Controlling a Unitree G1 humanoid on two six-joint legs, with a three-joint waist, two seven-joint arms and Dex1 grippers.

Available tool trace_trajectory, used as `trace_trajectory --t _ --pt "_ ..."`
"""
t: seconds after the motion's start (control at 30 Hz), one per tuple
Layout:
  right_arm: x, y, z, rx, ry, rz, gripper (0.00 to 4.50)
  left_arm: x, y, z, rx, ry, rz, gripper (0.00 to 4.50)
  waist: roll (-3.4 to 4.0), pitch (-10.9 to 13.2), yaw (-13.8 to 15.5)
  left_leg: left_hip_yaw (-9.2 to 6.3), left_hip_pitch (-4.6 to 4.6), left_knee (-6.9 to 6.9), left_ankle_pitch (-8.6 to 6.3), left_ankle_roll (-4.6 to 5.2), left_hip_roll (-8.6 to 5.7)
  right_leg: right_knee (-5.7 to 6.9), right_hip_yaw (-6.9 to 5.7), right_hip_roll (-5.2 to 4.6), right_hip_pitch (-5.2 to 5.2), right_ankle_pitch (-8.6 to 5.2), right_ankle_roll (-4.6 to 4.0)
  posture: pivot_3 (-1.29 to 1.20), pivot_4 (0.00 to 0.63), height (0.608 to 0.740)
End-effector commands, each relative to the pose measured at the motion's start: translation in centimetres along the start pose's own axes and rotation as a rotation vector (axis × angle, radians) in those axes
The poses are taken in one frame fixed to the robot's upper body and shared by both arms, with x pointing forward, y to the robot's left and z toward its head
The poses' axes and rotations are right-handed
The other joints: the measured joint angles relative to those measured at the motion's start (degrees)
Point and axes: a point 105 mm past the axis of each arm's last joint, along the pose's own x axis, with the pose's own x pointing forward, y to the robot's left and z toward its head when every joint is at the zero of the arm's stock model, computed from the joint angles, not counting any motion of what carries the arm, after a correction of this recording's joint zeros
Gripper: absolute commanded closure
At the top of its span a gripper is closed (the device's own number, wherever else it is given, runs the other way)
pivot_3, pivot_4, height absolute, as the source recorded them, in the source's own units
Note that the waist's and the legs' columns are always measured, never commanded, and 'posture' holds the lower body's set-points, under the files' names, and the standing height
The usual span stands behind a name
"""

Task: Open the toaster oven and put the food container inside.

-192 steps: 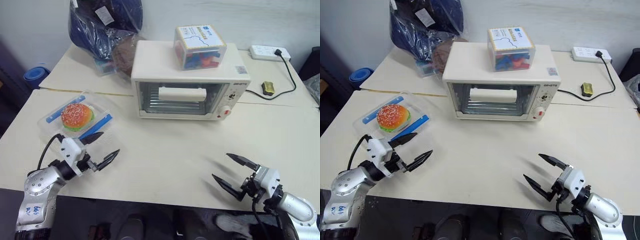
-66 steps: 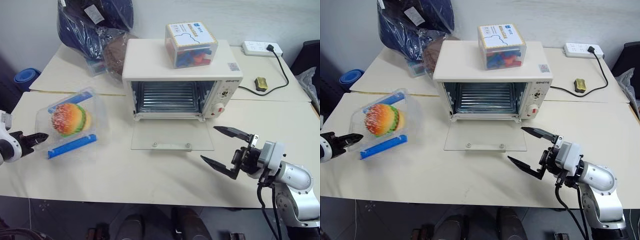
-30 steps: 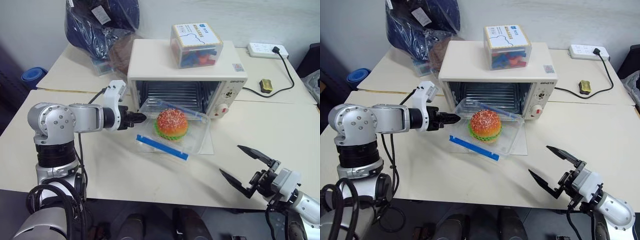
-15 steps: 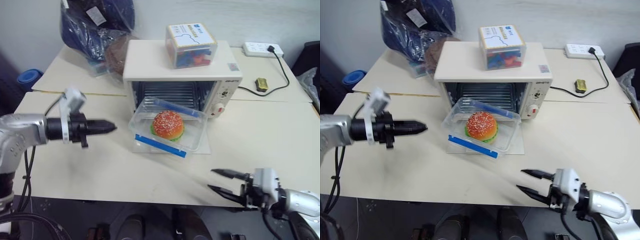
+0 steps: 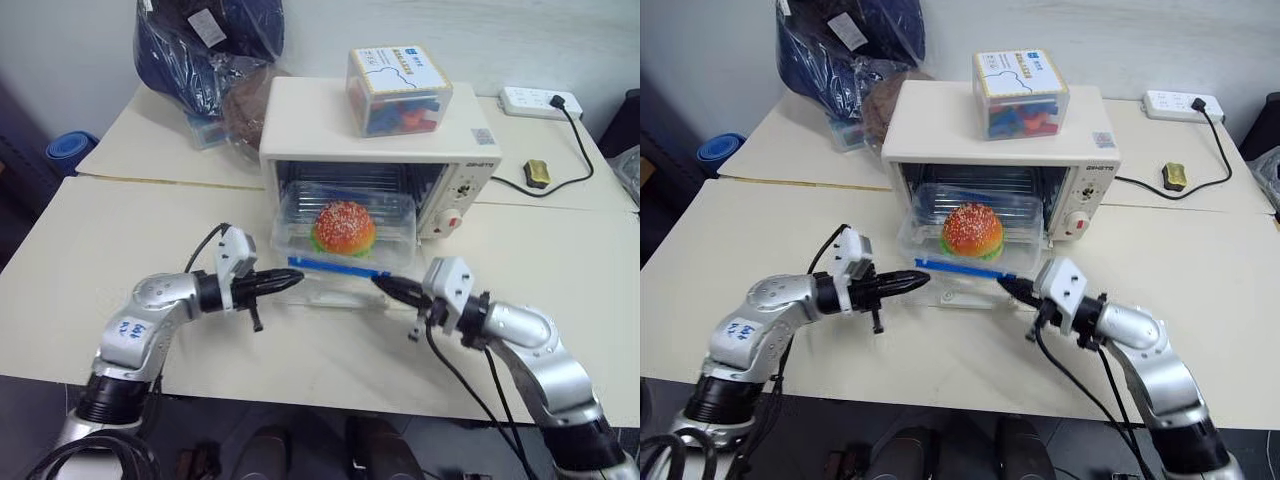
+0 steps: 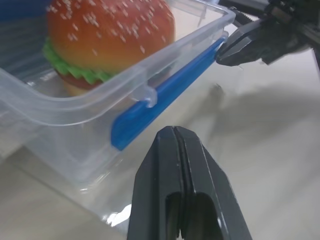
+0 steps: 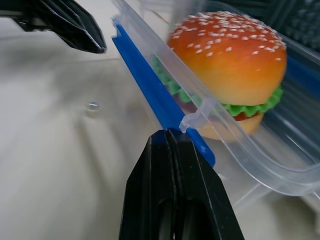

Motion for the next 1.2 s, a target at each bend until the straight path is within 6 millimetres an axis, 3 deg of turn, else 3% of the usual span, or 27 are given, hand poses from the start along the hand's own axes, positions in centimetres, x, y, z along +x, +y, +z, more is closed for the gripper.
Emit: trace_trajectory --t 0.03,0.23,0.33,0.43,0.5,0.63,0.73,0.87,1.0,1.07,1.2 --pt "0.9 -1.4 0.9 -0.045 -0.050 -0.029 4.48 0.7 1.8 1.5 0.015 -0.069 0.123 4.50 0.00 0.00 -0.33 0.01 -0.02 0.02 0.00 0.00 0.00 0.03 0.00 0.01 -0.02 0.00 0.00 0.00 0.150 0.740" --pt "4.0 -3.9 0.6 -0.056 -0.080 -0.133 4.48 2.0 4.2 2.3 0.007 -0.137 0.264 4.50 0.00 0.00 -0.69 0.11 0.04 0.11 0.04 -0.07 0.05 0.19 0.06 0.08 -0.06 0.00 0.00 0.00 0.150 0.740" --pt "4.8 -4.1 0.5 -0.052 -0.090 -0.144 4.48 2.2 4.8 2.5 0.001 -0.151 0.289 4.50 0.00 0.00 -0.44 0.09 -0.02 0.14 0.09 -0.17 0.04 0.17 0.04 0.06 -0.09 0.00 0.01 0.00 0.150 0.740" --pt "4.5 -3.7 1.0 -0.029 -0.108 -0.115 4.48 1.8 3.8 2.5 0.020 -0.128 0.212 4.50 0.01 0.00 -0.40 0.07 -0.16 0.15 0.08 -0.17 0.04 0.17 0.02 0.03 -0.15 0.01 0.02 0.00 0.150 0.740" --pt "2.9 -3.6 1.7 -0.027 -0.127 -0.083 4.48 0.2 2.7 2.8 0.036 -0.109 0.142 4.50 0.01 0.00 -0.47 0.00 -0.48 0.28 0.08 -0.18 0.04 0.26 0.00 0.03 -0.37 0.03 0.04 0.00 0.150 0.740" --pt "-2.4 -5.3 2.2 -0.089 -0.086 -0.072 4.50 -4.8 0.2 4.5 0.173 -0.086 -0.005 3.35 0.04 0.02 -0.34 -0.01 -0.65 0.25 0.04 -0.18 0.05 0.22 -0.01 0.02 -0.47 0.02 0.04 0.00 0.150 0.740" --pt "-6.6 -6.3 -0.5 -0.111 0.060 -0.048 4.50 -8.8 0.1 4.2 0.210 -0.025 -0.049 2.51 0.05 0.02 -0.18 -0.03 -0.55 0.32 -0.02 -0.08 0.04 -0.06 -0.05 -0.02 -0.30 0.02 0.04 0.00 0.150 0.740" --pt "-10.1 -6.0 -5.4 -0.094 0.230 0.025 4.50 -11.9 0.4 3.1 0.267 0.075 -0.092 1.29 0.07 0.03 -0.32 0.03 0.33 0.06 -0.22 0.33 0.06 -0.35 -0.04 0.00 0.58 0.01 0.02 0.00 0.150 0.740" --pt "-10.2 -4.1 -8.5 -0.103 0.264 0.153 4.50 -12.2 0.4 3.5 0.266 -0.012 -0.130 0.10 0.17 0.10 -0.40 0.04 0.55 -0.05 -0.24 0.39 0.07 -0.46 -0.06 0.00 0.83 0.00 -0.01 0.00 0.150 0.740" --pt "-9.4 -3.0 -8.6 -0.097 0.209 0.218 4.50 -12.2 0.0 3.1 0.230 -0.006 -0.163 0.04 0.23 0.12 -1.14 0.08 0.53 -0.05 -0.24 0.38 0.10 -0.42 -0.02 0.01 0.78 0.01 0.01 0.00 0.150 0.740" --pt "-6.2 -0.7 -6.2 -0.041 -0.023 0.280 4.50 -12.7 0.3 3.1 0.145 -0.068 -0.120 0.04 0.22 0.13 -2.15 -0.02 0.54 -0.10 -0.22 0.28 0.22 -0.41 -0.06 0.11 0.78 0.01 0.02 0.00 0.150 0.740"
